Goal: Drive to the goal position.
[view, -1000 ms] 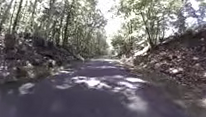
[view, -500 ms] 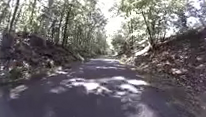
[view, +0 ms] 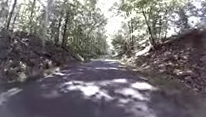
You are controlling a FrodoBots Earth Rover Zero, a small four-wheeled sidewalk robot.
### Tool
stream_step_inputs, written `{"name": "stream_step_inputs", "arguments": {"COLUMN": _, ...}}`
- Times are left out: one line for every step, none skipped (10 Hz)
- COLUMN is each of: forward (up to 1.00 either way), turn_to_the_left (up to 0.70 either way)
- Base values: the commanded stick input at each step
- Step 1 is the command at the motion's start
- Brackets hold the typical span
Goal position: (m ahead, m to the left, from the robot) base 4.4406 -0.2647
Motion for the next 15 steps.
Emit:
{"name": "stream_step_inputs", "arguments": {"forward": 0.45, "turn_to_the_left": 0.00}}
{"name": "stream_step_inputs", "arguments": {"forward": 0.45, "turn_to_the_left": 0.00}}
{"name": "stream_step_inputs", "arguments": {"forward": 0.45, "turn_to_the_left": 0.00}}
{"name": "stream_step_inputs", "arguments": {"forward": 0.45, "turn_to_the_left": 0.00}}
{"name": "stream_step_inputs", "arguments": {"forward": 0.45, "turn_to_the_left": 0.00}}
{"name": "stream_step_inputs", "arguments": {"forward": 0.45, "turn_to_the_left": 0.00}}
{"name": "stream_step_inputs", "arguments": {"forward": 0.45, "turn_to_the_left": 0.00}}
{"name": "stream_step_inputs", "arguments": {"forward": 0.45, "turn_to_the_left": 0.00}}
{"name": "stream_step_inputs", "arguments": {"forward": 0.45, "turn_to_the_left": 0.00}}
{"name": "stream_step_inputs", "arguments": {"forward": 0.45, "turn_to_the_left": 0.00}}
{"name": "stream_step_inputs", "arguments": {"forward": 0.45, "turn_to_the_left": 0.00}}
{"name": "stream_step_inputs", "arguments": {"forward": 0.45, "turn_to_the_left": 0.00}}
{"name": "stream_step_inputs", "arguments": {"forward": 0.45, "turn_to_the_left": 0.00}}
{"name": "stream_step_inputs", "arguments": {"forward": 0.45, "turn_to_the_left": 0.00}}
{"name": "stream_step_inputs", "arguments": {"forward": 0.45, "turn_to_the_left": 0.00}}
